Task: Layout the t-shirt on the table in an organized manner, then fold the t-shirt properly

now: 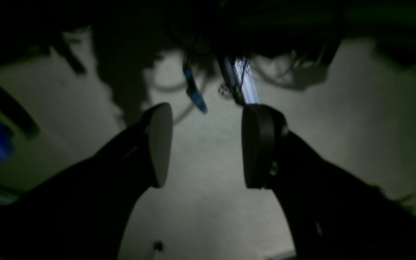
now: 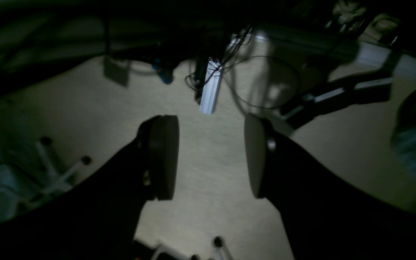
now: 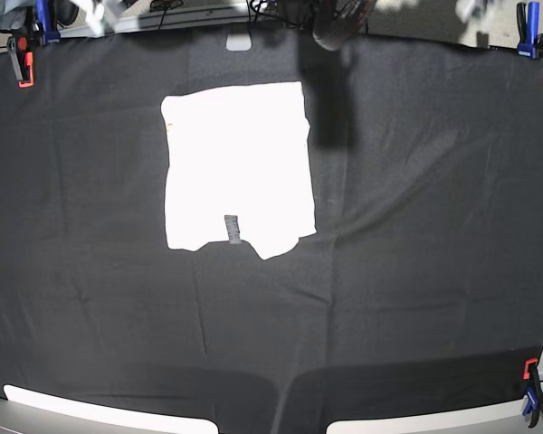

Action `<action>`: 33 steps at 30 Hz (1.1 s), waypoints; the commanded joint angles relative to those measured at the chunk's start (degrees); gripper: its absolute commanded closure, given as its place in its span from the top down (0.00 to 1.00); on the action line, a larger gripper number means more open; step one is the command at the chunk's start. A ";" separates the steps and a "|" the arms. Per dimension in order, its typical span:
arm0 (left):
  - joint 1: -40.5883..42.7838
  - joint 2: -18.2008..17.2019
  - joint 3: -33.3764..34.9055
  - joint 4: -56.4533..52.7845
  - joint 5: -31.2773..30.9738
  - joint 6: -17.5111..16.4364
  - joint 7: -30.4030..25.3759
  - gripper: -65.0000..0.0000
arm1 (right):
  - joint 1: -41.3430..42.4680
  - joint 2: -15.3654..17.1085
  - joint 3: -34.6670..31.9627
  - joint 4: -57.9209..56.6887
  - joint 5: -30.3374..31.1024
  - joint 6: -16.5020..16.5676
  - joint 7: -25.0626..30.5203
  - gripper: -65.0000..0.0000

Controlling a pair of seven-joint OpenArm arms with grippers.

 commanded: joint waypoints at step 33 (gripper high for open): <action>-50.77 9.49 20.92 -90.42 8.74 -0.42 -15.08 0.44 | 43.15 0.98 -36.81 -89.53 -14.25 -14.67 29.07 0.44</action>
